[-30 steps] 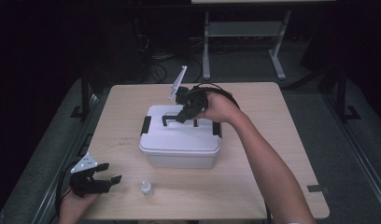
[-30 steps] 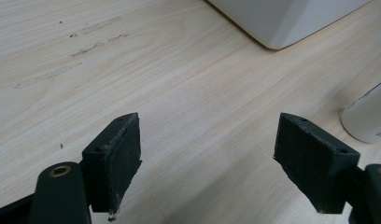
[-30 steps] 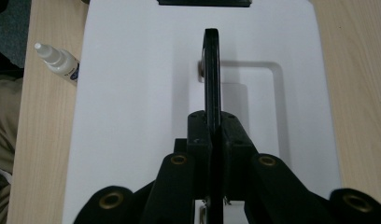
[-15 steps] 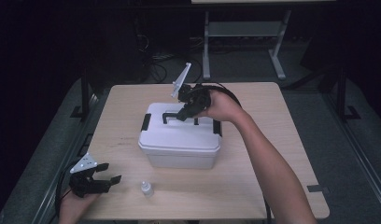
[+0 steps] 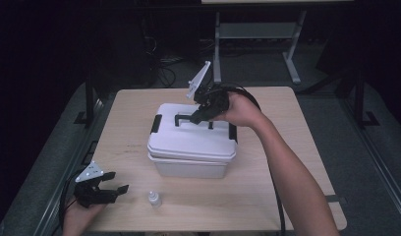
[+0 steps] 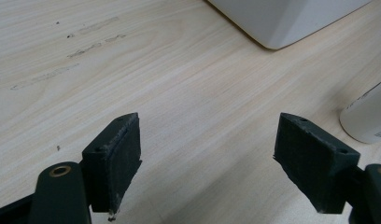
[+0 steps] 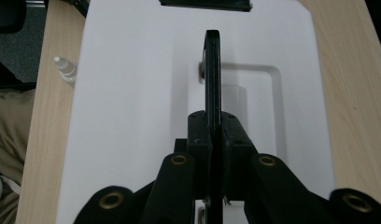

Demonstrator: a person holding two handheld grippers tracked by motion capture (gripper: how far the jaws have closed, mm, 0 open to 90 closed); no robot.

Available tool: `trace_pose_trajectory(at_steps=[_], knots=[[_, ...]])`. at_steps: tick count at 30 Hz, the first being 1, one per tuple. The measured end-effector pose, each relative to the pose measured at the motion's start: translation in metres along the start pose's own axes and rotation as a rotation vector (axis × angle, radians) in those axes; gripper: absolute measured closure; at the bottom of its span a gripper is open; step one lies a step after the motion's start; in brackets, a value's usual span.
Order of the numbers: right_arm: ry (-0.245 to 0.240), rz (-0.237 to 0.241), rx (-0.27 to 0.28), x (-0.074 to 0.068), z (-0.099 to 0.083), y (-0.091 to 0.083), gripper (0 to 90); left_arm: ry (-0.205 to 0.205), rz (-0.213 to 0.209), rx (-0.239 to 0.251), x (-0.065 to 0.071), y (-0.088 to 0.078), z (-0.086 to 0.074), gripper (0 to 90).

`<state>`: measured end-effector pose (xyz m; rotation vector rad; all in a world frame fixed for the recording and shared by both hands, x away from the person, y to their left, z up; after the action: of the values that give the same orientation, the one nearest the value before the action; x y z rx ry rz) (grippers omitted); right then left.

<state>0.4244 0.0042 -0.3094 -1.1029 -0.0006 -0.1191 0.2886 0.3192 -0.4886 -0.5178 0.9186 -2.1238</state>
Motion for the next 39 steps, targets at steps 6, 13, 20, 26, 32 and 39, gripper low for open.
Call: trace_pose_trajectory(at_steps=[6,13,20,26,32,39], knots=[[0.008,-0.016,0.005,-0.001,-0.006,-0.012,84.1,-0.002,-0.003,-0.005,0.000,0.001,0.000,22.4],[0.018,-0.045,0.007,-0.006,-0.018,-0.034,84.0,0.002,-0.002,-0.006,0.002,0.001,0.000,22.5],[0.020,-0.066,0.012,-0.010,-0.028,-0.047,84.1,0.011,0.004,-0.015,0.002,0.001,0.000,22.5],[0.035,-0.082,0.023,-0.013,-0.043,-0.064,84.0,0.005,0.005,-0.016,0.002,0.001,0.000,22.4],[0.051,-0.099,0.023,-0.016,-0.056,-0.075,84.0,0.007,0.007,-0.019,0.002,0.001,0.000,22.5],[0.080,-0.115,0.032,-0.021,-0.078,-0.091,84.0,0.006,0.008,-0.022,0.003,0.003,0.000,22.5]])
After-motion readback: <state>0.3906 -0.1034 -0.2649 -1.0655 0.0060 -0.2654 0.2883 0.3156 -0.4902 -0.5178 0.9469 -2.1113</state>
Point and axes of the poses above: each handheld gripper's, and its own axes: y roughly forward along the jaws, z roughly out of its top, x roughly to its right, the point moved 6 cm from there along y, roughly forward along the jaws, and after that the axes turned 7 degrees about -x, right-handed, at the moved point
